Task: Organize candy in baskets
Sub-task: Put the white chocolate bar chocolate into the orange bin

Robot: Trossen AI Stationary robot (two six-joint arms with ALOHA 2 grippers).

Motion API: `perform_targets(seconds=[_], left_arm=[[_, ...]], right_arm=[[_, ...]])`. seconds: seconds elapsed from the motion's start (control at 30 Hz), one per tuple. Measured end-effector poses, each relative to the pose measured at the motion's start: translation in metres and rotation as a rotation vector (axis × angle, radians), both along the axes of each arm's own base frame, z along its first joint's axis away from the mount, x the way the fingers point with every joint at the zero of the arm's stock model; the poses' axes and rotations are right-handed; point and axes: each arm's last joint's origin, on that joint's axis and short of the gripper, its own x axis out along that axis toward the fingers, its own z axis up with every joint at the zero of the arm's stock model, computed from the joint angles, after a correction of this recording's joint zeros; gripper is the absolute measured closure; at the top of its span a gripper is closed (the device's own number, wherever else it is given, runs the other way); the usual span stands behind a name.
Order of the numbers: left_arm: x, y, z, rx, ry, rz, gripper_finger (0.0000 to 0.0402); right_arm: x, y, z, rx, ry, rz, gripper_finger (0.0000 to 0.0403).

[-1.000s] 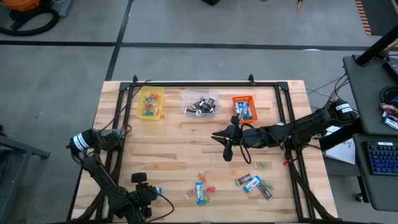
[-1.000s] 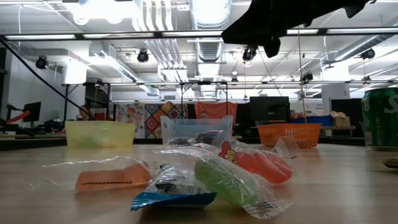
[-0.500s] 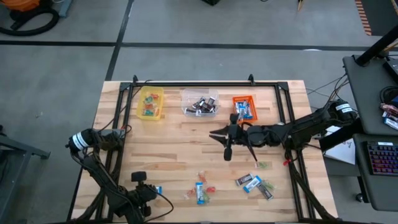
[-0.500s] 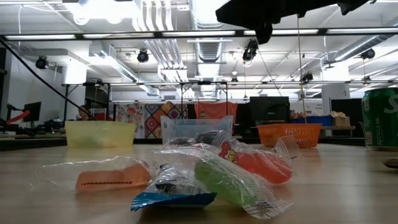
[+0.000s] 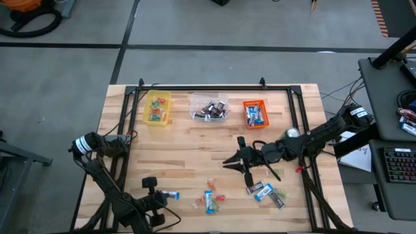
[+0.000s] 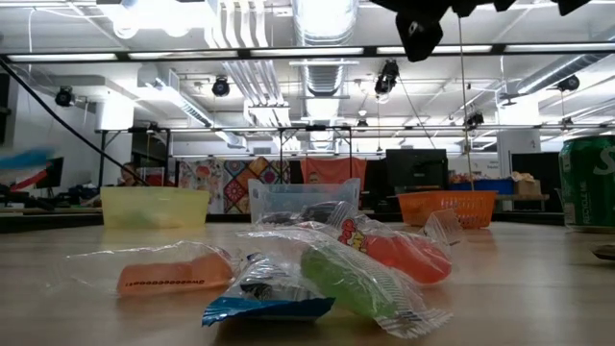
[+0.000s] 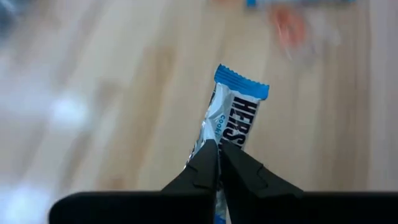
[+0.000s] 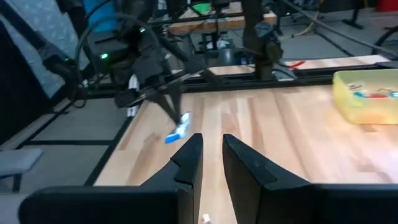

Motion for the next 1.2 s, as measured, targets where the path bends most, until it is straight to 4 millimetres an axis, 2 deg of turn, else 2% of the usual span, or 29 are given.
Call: perform_targets(seconds=[0.23, 0.43, 0.57, 0.9, 1.03, 1.2], left_arm=[[0.030, 0.020, 0.006, 0.157, -0.133, 0.029, 0.0401], [0.061, 0.044, 0.007, 0.256, -0.115, 0.043, 0.0401], [0.073, 0.058, 0.007, 0.285, -0.092, 0.065, 0.0401], [0.082, 0.062, 0.008, 0.274, -0.100, 0.057, 0.0401], [0.077, 0.058, 0.005, 0.277, -0.032, -0.010, 0.0401], [0.063, 0.055, -0.010, 0.264, 0.073, -0.132, 0.0401]], right_arm=[[0.005, 0.009, -0.016, 0.024, 0.041, -0.042, 0.0351], [0.020, 0.010, -0.043, 0.056, 0.076, -0.144, 0.0347], [0.028, 0.005, -0.055, 0.110, 0.087, -0.185, 0.0320], [0.037, 0.001, -0.070, 0.137, 0.087, -0.210, 0.0217], [0.039, 0.002, -0.075, 0.099, 0.093, -0.203, 0.0199], [0.039, 0.002, -0.075, 0.069, 0.089, -0.196, 0.0197]])
